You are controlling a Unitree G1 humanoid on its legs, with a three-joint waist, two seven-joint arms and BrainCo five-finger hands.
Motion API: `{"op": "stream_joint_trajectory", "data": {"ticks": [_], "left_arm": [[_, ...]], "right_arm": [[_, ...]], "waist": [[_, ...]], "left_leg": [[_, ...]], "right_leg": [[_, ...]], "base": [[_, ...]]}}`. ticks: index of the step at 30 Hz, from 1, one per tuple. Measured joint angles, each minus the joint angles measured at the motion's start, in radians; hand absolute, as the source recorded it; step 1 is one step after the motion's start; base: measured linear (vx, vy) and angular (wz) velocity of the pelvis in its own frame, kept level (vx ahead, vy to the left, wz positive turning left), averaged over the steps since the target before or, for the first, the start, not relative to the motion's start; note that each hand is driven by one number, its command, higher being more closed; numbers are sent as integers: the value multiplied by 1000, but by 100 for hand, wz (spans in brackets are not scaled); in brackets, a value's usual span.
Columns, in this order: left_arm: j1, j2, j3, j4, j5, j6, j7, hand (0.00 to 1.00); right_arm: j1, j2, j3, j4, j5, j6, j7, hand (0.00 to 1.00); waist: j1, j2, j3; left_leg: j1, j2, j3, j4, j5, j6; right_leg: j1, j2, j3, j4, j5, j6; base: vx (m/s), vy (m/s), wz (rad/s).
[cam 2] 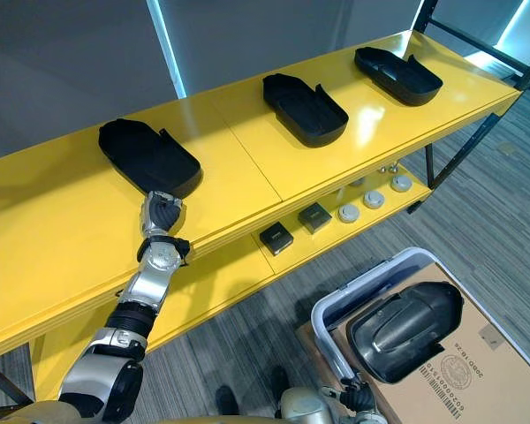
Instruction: Walk over and take plastic housings, then place them on the shelf
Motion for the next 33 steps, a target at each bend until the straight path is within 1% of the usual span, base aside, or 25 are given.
{"op": "stream_joint_trajectory", "data": {"ticks": [8, 11, 12, 13, 17, 18, 21, 22, 23, 24, 25, 26, 27, 28, 29, 30, 31, 32, 33], "left_arm": [[-14, 2, 1, 10, 0, 1, 3, 100], [-6, -2, -19, -25, 0, 4, 4, 100], [16, -7, -47, -94, 2, 4, 5, 100], [25, -9, -61, -123, 4, 4, 6, 100], [119, -36, -142, -328, 37, -2, 13, 100], [150, -48, -165, -391, 42, -13, 18, 100], [221, -50, -193, -536, 42, -48, 19, 100], [243, -50, -198, -592, 42, -63, 18, 100], [271, -49, -197, -673, 41, -89, 18, 100], [296, -46, -191, -750, 40, -116, 18, 100], [311, -45, -184, -789, 40, -126, 18, 100], [333, -46, -161, -845, 39, -150, 20, 100], [349, -45, -132, -888, 33, -173, 25, 100], [371, -45, -64, -935, 25, -201, 32, 100], [378, -45, -33, -944, 19, -208, 40, 100], [396, -46, 30, -947, -21, -225, 59, 100], [407, -46, 60, -947, -36, -229, 68, 100], [427, -48, 114, -946, -82, -236, 75, 100], [449, -50, 155, -946, -111, -241, 87, 100]], "right_arm": [[0, 1, 0, 1, 0, 0, -1, 0], [-1, 2, 0, 0, 0, -2, -3, 0], [-3, 2, 0, 0, 1, -6, -4, 0], [-3, 2, 0, 0, 1, -8, -5, 0], [-4, 2, 0, 2, 1, -11, -17, 0], [-4, 2, 0, 3, 1, -11, -19, 0], [-3, -6, 0, 4, 2, -10, -19, 0], [0, -8, 0, 4, 2, -10, -19, 0], [4, -8, 0, 5, 2, -10, -19, 0], [11, -12, 0, 6, 2, -9, -19, 0], [14, -13, -1, 7, 3, -8, -19, 0], [20, -13, -1, 8, 3, -8, -19, 0], [29, -15, -3, 13, 3, -8, -19, 0], [36, -21, -6, 30, 3, -8, -19, 0], [36, -24, -7, 39, 3, -9, -19, 0], [37, -30, -12, 55, 3, -7, -19, 0], [38, -31, -18, 57, 3, -3, -19, 0], [38, -33, -29, 68, 3, 3, -20, 0], [37, -33, -41, 83, 2, 6, -19, 0]], "waist": [[2, -2, 1], [3, -3, 9], [4, -4, 18], [4, -4, 20], [5, -3, 21], [6, -3, 21], [11, -1, 20], [13, 0, 20], [23, 1, 20], [38, 2, 19], [41, 2, 19], [43, 4, 18], [52, 6, 17], [63, 10, 12], [64, 11, 10], [67, 16, 2], [70, 19, 0], [80, 20, -1], [90, 18, -2]], "left_leg": [[-3, 0, 6, 0, 0, 0], [-3, -1, 3, 0, 0, 0], [-3, -2, -1, 0, 0, 0], [-3, -2, -3, 0, 0, 0], [2, -4, -20, 0, 0, 1], [3, -4, -22, 0, 1, 1], [2, -4, -37, 0, 2, 0], [0, -4, -45, 0, 1, 0], [-2, -4, -48, 0, 1, 0], [0, -4, -54, 0, 1, 0], [1, -5, -60, 0, 1, 0], [4, -6, -73, 0, 2, 1], [8, -7, -79, 0, 2, 1], [14, -10, -98, 0, 3, 0], [17, -11, -106, 0, 3, -1], [18, -15, -127, 0, 6, -1], [18, -17, -134, 0, 7, -1], [24, -20, -152, 0, 16, 8], [28, -21, -163, 0, 17, 8]], "right_leg": [[-8, 0, 6, 5, 0, 0], [-8, -1, 3, 7, 0, 0], [-7, -2, 0, 9, 0, 0], [-7, -3, -2, 9, 0, 0], [5, -5, -14, 8, -2, 4], [8, -5, -19, 8, -3, 4], [9, -5, -26, 8, -3, 4], [9, -6, -31, 8, -3, 4], [9, -6, -36, 6, -3, 3], [12, -6, -38, 5, -3, 3], [17, -7, -43, 3, -3, 3], [25, -8, -53, 0, -3, 3], [32, -8, -61, -1, -4, 3], [47, -10, -76, -4, -5, 2], [52, -12, -85, -4, -7, 3], [60, -17, -101, -3, -12, 6], [63, -18, -110, -2, -14, 6], [76, -21, -126, -3, -15, 6], [85, -23, -138, -3, -16, 7]], "base": [[1, 1, -1], [1, 2, 2], [3, 5, 6], [9, 7, 9], [17, 3, 9], [11, 0, 12], [-7, -5, 8], [-16, -6, 12], [-17, -4, 12], [-13, -5, 12], [-3, -6, 16], [4, -5, 22], [4, -2, 33], [1, 0, 33], [-9, 6, 43], [-12, 9, 36], [-15, 12, 44], [-14, 7, 37], [-27, 4, 40]]}}
